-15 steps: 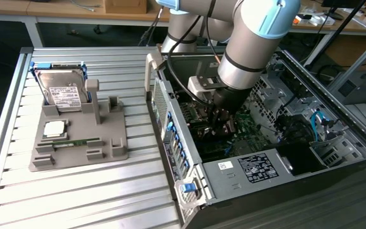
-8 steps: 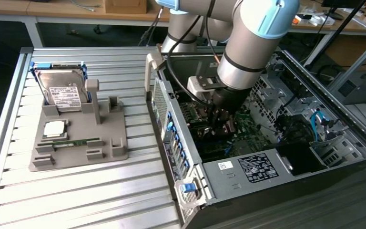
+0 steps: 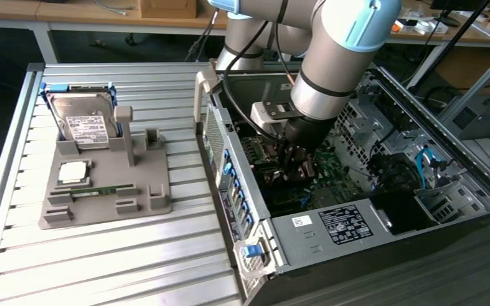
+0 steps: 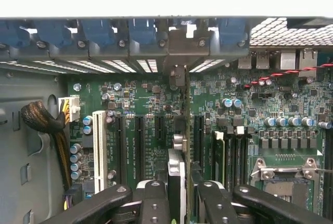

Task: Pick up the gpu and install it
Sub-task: 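Insert the gpu into the slot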

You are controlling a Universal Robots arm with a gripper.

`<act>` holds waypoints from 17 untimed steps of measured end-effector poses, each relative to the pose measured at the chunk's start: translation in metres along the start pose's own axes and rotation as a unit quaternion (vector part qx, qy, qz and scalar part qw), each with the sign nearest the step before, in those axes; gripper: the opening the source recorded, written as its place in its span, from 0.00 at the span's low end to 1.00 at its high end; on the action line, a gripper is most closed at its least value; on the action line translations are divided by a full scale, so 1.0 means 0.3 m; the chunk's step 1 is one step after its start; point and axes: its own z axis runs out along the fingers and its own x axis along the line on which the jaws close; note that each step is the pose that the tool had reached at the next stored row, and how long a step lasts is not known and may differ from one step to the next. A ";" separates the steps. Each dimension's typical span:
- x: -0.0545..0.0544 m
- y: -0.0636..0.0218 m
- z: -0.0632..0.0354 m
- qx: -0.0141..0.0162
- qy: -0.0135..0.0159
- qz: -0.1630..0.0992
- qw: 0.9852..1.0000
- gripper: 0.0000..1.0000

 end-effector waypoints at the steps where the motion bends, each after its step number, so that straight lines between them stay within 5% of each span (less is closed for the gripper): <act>1: 0.000 -0.003 0.000 0.000 0.000 0.000 1.000 0.27; 17: -0.003 -0.014 0.000 0.000 0.000 0.004 1.000 0.27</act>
